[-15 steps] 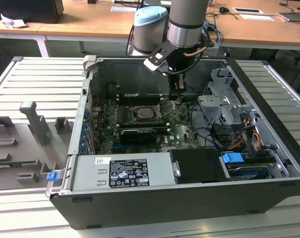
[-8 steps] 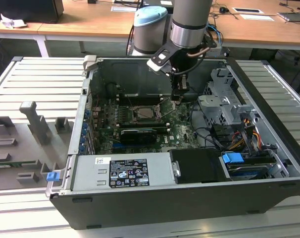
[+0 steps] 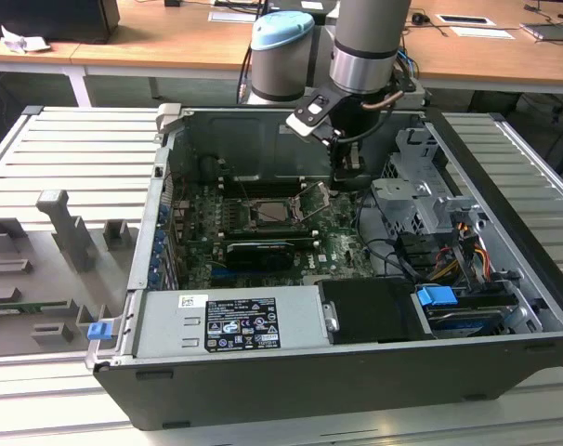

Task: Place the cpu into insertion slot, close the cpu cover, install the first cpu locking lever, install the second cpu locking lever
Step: 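Close the cpu cover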

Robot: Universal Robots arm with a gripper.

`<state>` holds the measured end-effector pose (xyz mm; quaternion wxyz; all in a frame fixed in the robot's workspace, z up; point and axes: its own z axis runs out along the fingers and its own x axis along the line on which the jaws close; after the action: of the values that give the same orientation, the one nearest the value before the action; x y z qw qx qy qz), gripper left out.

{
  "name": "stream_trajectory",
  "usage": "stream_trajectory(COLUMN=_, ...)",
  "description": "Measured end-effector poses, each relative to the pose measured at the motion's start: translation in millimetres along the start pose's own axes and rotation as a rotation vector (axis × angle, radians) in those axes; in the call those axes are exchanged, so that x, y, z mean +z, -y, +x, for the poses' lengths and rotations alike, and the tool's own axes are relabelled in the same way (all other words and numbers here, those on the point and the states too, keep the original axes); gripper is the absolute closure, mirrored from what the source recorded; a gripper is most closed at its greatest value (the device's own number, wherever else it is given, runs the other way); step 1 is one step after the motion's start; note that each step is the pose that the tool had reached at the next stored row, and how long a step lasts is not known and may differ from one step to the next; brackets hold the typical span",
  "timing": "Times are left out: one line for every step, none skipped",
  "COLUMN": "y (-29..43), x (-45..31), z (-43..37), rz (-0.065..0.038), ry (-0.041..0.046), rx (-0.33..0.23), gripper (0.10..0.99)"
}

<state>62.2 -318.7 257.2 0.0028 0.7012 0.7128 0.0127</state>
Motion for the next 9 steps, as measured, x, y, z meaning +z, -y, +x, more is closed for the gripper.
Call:
stream_trajectory(y=-1.8, x=0.7, z=0.1, rz=0.000, ry=0.0000, rx=-0.001, gripper=0.980)
stream_trajectory(y=-3.7, x=1.8, z=0.1, rz=0.000, ry=0.0000, rx=-0.002, gripper=0.980)
stream_trajectory(y=-4.1, x=4.3, z=0.1, rz=0.000, ry=0.0000, rx=-0.003, gripper=0.980)
stream_trajectory(y=-4.2, x=6.1, z=0.0, rz=0.000, ry=0.0000, rx=-0.003, gripper=0.980)
stream_trajectory(y=-4.2, x=8.0, z=0.0, rz=0.000, ry=0.0000, rx=-0.004, gripper=0.980)
stream_trajectory(y=-4.2, x=9.8, z=0.0, rz=0.000, ry=-0.0001, rx=-0.004, gripper=0.980)
stream_trajectory(y=-4.2, x=10.7, z=0.0, rz=0.000, ry=-0.0001, rx=-0.004, gripper=0.980)
stream_trajectory(y=-3.8, x=11.1, z=0.0, rz=0.000, ry=0.0000, rx=-0.004, gripper=0.980)
stream_trajectory(y=-2.7, x=11.1, z=0.0, rz=0.000, ry=0.0001, rx=-0.004, gripper=0.980)
